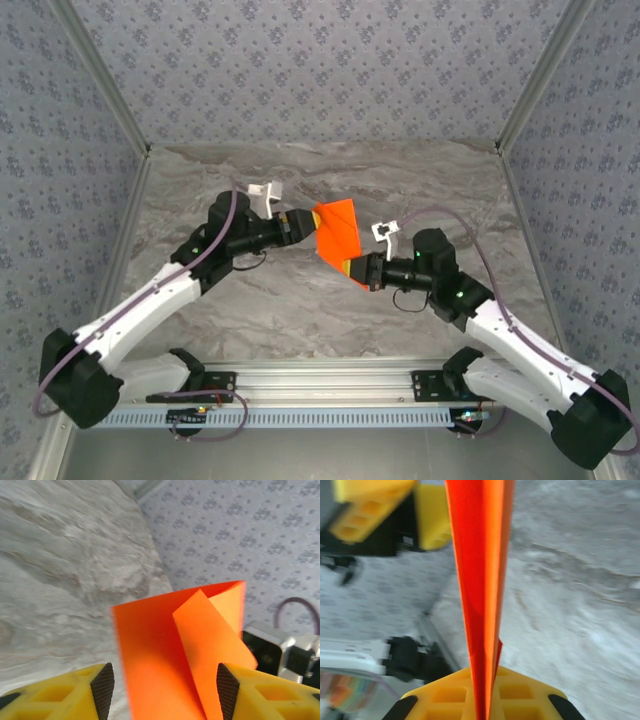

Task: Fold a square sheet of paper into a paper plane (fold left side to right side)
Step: Turn over the paper at the center of the table.

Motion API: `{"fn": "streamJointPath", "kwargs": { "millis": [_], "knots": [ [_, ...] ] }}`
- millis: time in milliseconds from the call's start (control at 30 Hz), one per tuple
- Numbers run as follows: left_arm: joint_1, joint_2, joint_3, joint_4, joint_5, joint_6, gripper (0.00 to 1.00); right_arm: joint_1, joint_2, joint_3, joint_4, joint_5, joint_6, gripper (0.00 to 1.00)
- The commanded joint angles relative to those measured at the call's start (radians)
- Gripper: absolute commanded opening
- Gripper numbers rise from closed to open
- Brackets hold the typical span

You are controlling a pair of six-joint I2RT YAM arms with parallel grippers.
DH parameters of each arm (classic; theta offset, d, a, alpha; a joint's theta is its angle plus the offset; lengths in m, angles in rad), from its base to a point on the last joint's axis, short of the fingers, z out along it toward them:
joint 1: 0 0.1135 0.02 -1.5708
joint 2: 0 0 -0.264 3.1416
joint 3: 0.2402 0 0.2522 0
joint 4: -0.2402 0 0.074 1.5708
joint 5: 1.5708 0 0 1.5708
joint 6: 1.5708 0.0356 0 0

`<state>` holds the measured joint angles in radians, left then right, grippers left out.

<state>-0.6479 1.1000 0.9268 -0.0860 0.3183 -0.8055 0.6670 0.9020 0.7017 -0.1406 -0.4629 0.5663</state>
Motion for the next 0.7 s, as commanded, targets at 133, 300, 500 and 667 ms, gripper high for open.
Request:
{"fn": "streamJointPath", "kwargs": {
  "millis": [133,300,500,667],
  "knots": [
    [0.003,-0.149,0.027,-0.330,-0.402,0.130,0.63,0.256,0.251,0.279,-0.644,0.830,-0.219,0.09],
    [0.007,-0.233,0.009,-0.385,-0.506,0.123,0.65,0.409,0.637,0.480,-0.942,1.277,-0.134,0.08],
    [0.014,-0.267,0.001,-0.420,-0.547,0.113,0.66,0.481,1.034,0.698,-1.120,1.457,-0.091,0.07],
    [0.019,-0.272,0.001,-0.424,-0.544,0.113,0.67,0.494,1.207,0.768,-1.101,1.459,-0.133,0.08]
  ]
}}
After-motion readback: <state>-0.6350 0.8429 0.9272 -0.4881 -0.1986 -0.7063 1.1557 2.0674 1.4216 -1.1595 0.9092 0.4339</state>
